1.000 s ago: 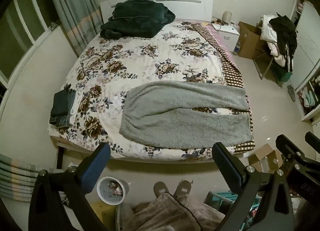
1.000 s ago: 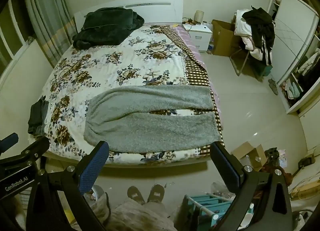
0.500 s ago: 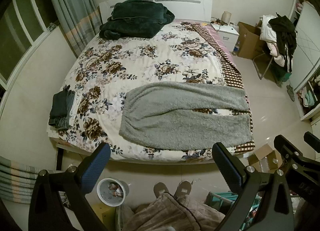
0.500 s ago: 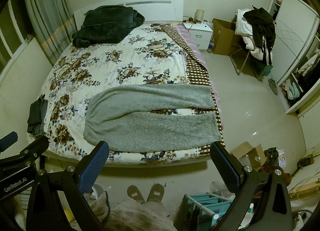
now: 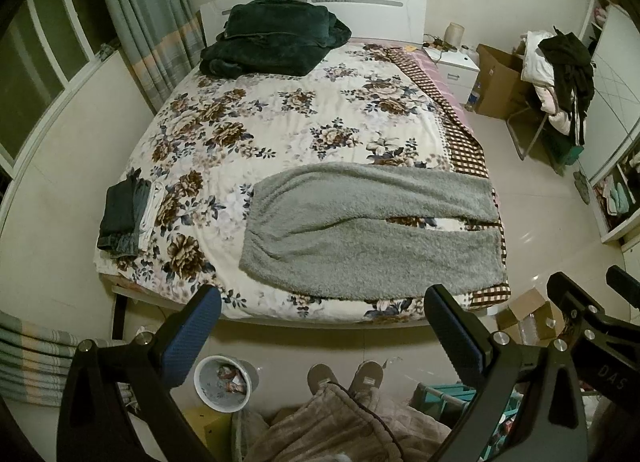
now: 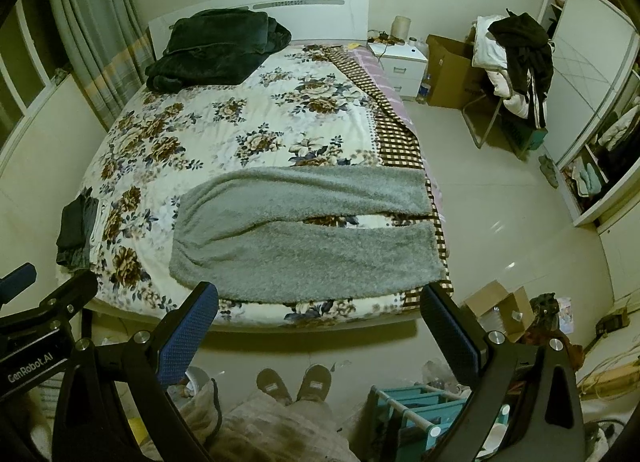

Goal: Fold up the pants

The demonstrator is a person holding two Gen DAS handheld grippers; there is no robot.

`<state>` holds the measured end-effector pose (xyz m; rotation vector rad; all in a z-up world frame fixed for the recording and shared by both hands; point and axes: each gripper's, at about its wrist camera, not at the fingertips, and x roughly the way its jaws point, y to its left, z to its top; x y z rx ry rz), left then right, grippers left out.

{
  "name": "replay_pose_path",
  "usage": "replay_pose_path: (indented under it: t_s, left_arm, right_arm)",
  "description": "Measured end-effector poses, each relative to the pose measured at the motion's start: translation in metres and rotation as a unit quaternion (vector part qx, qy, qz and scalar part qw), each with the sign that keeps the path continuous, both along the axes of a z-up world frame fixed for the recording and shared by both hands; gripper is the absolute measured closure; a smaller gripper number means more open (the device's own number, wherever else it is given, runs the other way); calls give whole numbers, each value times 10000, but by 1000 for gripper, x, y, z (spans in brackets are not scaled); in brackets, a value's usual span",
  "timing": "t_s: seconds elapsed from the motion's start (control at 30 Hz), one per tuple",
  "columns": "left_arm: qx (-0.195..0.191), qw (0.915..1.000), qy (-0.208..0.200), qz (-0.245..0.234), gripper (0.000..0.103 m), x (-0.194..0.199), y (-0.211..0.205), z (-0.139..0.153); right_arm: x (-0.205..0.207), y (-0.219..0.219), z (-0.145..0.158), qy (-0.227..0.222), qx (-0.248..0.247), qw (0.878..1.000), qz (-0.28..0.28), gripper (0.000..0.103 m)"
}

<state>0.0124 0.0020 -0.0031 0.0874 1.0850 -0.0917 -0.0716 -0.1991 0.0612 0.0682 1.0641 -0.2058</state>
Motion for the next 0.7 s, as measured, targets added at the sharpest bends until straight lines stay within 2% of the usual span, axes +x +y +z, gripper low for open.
replay_pose_path:
  t_s: [0.47,0.53,0.7]
  left_arm:
    - [-20,10000,-13,21,0,8,6,2]
    - [-31,10000,-5,24,0,8,6,2]
    - [-42,10000,-2,23,0,11,8,2]
  right_arm:
    - [1,4,-6,16,19,10000,3,1]
    - [-7,18,-17,15,7,10000,10,1]
    - [-8,20,-20,33,20,10000,11,1]
